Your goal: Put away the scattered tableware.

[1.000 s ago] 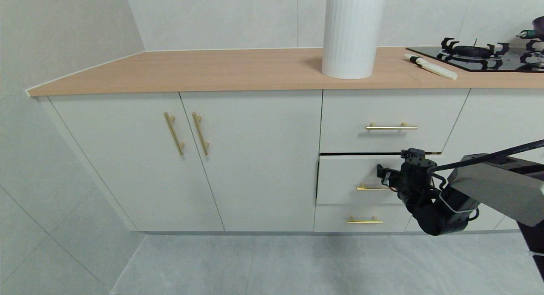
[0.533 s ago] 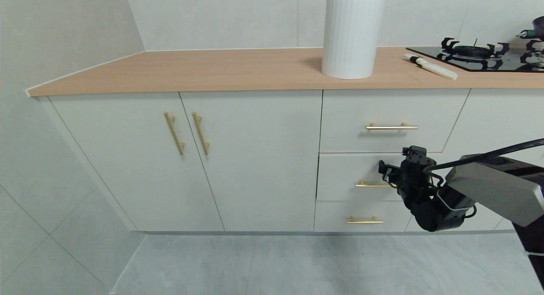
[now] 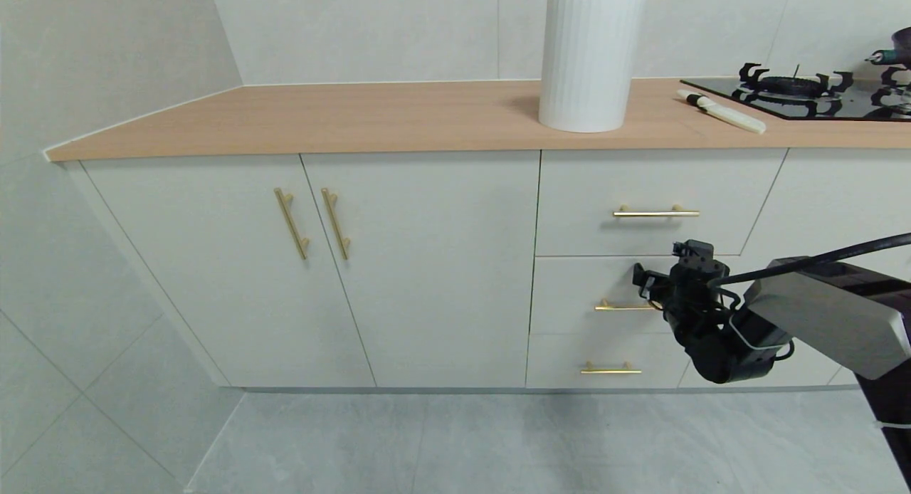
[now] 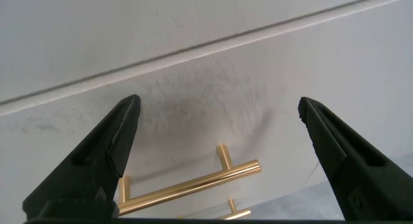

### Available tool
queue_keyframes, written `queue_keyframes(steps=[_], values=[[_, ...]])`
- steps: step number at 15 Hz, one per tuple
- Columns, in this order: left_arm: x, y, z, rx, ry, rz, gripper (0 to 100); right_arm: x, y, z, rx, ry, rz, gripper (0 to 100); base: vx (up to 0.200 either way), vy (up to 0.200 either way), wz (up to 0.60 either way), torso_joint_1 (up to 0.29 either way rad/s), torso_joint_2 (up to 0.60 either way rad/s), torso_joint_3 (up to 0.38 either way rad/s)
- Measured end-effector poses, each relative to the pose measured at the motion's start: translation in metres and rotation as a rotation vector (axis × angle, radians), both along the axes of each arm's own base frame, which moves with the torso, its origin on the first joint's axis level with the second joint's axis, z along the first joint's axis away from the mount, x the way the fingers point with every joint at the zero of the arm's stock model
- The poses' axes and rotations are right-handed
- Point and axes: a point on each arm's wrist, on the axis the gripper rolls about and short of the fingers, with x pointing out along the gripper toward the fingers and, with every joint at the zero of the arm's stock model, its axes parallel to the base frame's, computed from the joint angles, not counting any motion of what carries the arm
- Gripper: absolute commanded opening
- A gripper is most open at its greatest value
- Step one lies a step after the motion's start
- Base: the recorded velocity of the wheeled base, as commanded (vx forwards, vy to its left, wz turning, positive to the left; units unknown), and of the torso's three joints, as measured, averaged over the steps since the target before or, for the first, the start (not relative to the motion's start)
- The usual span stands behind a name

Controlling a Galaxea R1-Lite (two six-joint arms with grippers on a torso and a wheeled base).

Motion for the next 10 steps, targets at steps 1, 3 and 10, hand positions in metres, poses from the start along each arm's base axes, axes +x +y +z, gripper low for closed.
queue_keyframes(steps=[1, 3, 10], values=[[0.0000, 0.0000, 0.0000, 0.000, 0.000, 0.000, 100, 0.0005, -0.0004, -0.0003, 0.000, -0.001, -0.001, 100, 0.000, 0.000, 0.00, 0.000, 0.00, 0.000], [0.0000, 0.0000, 0.0000, 0.000, 0.000, 0.000, 100, 0.0009, -0.0012, -0.0008, 0.000, -0.001, -0.002, 100, 0.000, 0.000, 0.00, 0.000, 0.00, 0.000], [0.0000, 0.0000, 0.0000, 0.000, 0.000, 0.000, 100, -0.0040, -0.0038, 0.0001, -0.001, 0.010, -0.015, 100, 0.000, 0.000, 0.00, 0.000, 0.00, 0.000]])
